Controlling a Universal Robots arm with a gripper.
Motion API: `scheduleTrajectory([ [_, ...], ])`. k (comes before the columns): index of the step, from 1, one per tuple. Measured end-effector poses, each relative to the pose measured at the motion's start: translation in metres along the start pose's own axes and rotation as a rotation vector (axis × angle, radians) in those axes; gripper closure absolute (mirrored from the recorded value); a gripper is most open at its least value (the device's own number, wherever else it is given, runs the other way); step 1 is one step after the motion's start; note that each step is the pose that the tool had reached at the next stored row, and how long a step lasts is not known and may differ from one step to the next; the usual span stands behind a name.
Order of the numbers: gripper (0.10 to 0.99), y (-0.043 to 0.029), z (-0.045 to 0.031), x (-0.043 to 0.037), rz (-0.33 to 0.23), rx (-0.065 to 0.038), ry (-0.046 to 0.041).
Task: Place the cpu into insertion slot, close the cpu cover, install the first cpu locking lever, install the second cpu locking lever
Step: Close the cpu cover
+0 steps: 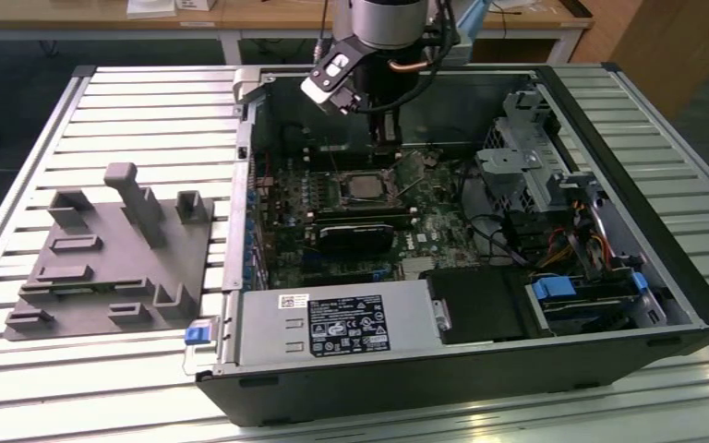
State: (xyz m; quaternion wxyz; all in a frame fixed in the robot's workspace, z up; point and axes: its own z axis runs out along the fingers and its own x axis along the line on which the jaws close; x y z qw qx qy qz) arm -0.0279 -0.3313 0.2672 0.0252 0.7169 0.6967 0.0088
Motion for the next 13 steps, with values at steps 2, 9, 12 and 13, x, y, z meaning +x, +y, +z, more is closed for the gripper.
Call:
scheduleTrajectory([
  [2, 0.98, 0.0029, 0.0001, 0.0001, -0.003, 0.004, 0.0106],
  [9, 0.98, 0.0104, 0.0003, 0.0003, -0.032, 0.009, 0.0376],
  [12, 0.98, 0.0193, 0.0011, 0.0006, -0.035, 0.009, 0.0378],
  [13, 0.98, 0.0221, 0.0012, 0.0006, -0.036, 0.009, 0.0378],
])
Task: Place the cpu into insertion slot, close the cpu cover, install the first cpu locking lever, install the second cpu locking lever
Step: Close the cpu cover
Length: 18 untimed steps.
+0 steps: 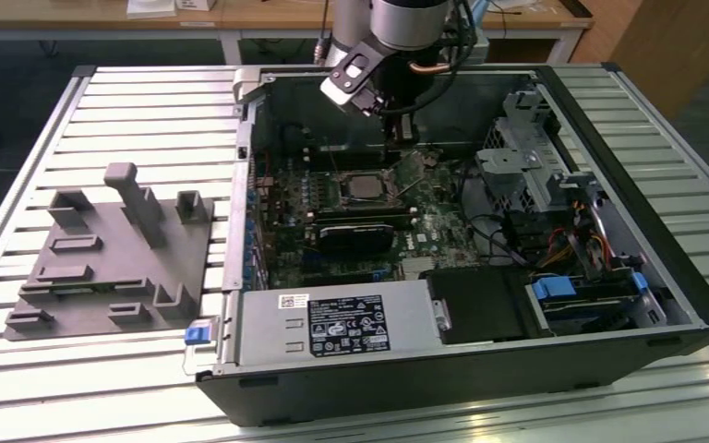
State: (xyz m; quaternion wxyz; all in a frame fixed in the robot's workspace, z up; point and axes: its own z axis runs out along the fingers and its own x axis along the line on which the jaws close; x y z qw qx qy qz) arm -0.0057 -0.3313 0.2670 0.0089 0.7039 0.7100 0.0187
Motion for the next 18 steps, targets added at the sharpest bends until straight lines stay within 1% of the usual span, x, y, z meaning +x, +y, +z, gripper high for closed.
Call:
scheduleTrajectory([
  [3, 0.98, 0.0036, 0.0004, 0.0, -0.013, 0.0, 0.0004],
  [7, 0.98, 0.0048, 0.0013, 0.0, -0.067, 0.001, 0.0026],
  [13, 0.98, 0.0156, 0.0033, 0.0018, -0.069, 0.001, 0.0027],
  [18, 0.98, 0.0272, 0.0049, 0.0037, -0.069, 0.001, 0.0028],
])
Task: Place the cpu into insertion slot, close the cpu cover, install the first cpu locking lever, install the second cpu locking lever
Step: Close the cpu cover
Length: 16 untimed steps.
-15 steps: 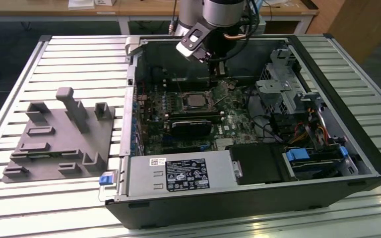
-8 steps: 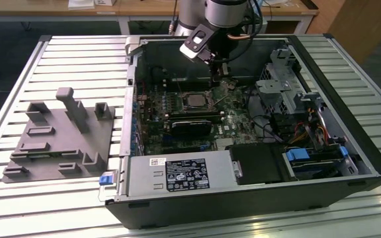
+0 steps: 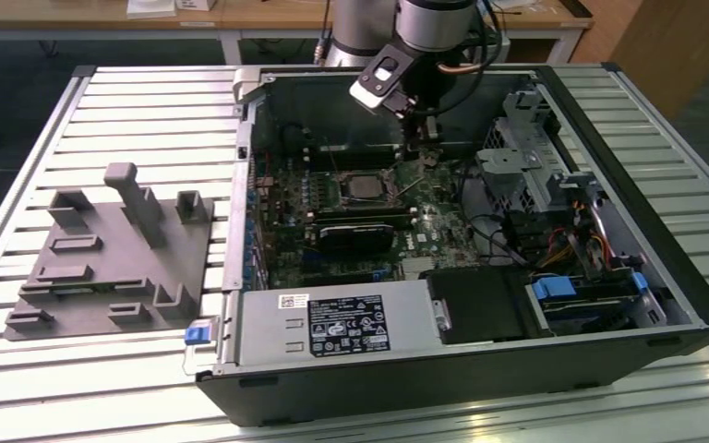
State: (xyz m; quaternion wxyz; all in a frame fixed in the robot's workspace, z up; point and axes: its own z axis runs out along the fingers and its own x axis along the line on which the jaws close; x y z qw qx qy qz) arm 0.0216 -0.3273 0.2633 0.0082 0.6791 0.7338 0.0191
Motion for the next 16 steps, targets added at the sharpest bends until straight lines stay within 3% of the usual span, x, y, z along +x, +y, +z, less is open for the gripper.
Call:
scheduleTrajectory([
  [16, 0.98, 0.0316, 0.0072, 0.0051, 0.009, 0.0, -0.0005],
])
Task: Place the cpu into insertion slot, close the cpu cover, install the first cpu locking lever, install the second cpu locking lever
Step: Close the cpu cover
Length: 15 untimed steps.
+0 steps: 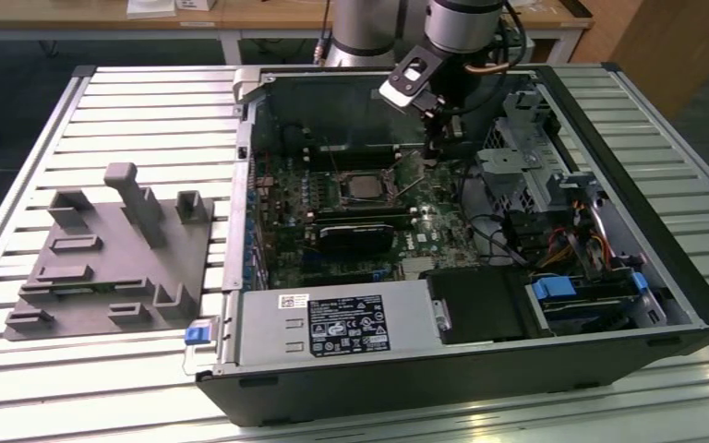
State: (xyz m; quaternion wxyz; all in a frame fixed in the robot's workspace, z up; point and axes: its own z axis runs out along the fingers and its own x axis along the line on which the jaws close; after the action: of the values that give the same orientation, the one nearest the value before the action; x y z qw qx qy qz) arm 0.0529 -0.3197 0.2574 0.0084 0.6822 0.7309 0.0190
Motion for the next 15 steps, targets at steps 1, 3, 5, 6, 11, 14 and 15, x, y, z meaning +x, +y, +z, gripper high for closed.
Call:
scheduleTrajectory([
  [1, 0.98, 0.0013, 0.0003, 0.0005, 0.0, 0.0, 0.0],
  [3, 0.98, 0.0037, 0.001, 0.0014, 0.0, 0.0, -0.0001],
  [5, 0.98, 0.0057, 0.002, 0.0022, 0.0, 0.0, 0.0],
  [6, 0.98, 0.0068, 0.0028, 0.0024, 0.0, 0.0, -0.0001],
  [11, 0.98, 0.0097, 0.0098, 0.0029, 0.0, 0.0, 0.0001],
  [14, 0.98, 0.009, 0.013, 0.0029, 0.0, 0.001, 0.0],
  [15, 0.98, 0.0083, 0.0133, 0.0029, 0.0, 0.001, -0.0001],
])
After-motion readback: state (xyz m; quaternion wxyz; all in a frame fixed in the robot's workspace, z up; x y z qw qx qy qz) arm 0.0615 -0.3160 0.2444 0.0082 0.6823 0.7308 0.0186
